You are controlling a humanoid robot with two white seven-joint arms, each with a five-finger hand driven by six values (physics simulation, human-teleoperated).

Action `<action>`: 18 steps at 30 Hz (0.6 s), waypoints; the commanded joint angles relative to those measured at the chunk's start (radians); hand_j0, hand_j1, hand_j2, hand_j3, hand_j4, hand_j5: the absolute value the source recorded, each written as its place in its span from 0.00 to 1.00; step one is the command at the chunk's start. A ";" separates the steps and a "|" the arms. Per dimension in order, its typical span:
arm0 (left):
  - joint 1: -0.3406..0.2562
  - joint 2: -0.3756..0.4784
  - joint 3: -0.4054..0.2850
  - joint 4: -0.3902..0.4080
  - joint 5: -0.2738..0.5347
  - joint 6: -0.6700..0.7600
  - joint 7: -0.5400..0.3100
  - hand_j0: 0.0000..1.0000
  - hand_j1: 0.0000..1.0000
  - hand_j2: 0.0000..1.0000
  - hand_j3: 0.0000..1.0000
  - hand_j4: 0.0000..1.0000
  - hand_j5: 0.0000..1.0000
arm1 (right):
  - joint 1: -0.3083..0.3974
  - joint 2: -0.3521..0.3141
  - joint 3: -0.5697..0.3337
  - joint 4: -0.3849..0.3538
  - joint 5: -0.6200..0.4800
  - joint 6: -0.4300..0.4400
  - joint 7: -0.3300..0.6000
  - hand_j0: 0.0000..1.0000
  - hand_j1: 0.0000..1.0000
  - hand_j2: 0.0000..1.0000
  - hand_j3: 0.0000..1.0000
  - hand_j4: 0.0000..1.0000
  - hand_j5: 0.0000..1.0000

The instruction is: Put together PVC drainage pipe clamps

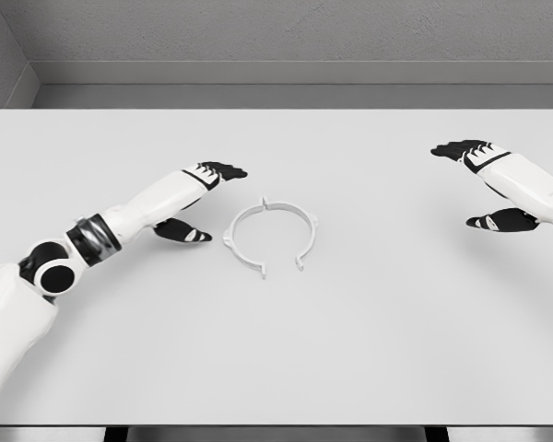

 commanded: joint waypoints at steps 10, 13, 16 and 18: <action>0.002 -0.022 0.001 0.003 -0.002 0.001 -0.001 1.00 1.00 1.00 1.00 1.00 1.00 | 0.000 -0.001 0.000 -0.001 -0.007 0.003 0.000 1.00 1.00 1.00 1.00 1.00 1.00; 0.002 -0.029 0.001 0.003 -0.002 0.001 -0.001 1.00 1.00 1.00 1.00 1.00 1.00 | 0.000 -0.001 0.000 0.000 -0.007 0.003 0.000 1.00 1.00 1.00 1.00 1.00 1.00; 0.002 -0.035 0.001 0.001 -0.002 0.001 -0.001 1.00 1.00 1.00 1.00 1.00 1.00 | 0.000 -0.001 0.001 -0.001 -0.007 0.003 0.000 1.00 1.00 1.00 1.00 1.00 1.00; 0.002 -0.038 -0.001 0.001 -0.002 0.001 -0.001 1.00 1.00 1.00 1.00 1.00 1.00 | 0.000 -0.001 0.001 -0.001 -0.007 0.003 -0.001 1.00 1.00 1.00 1.00 1.00 1.00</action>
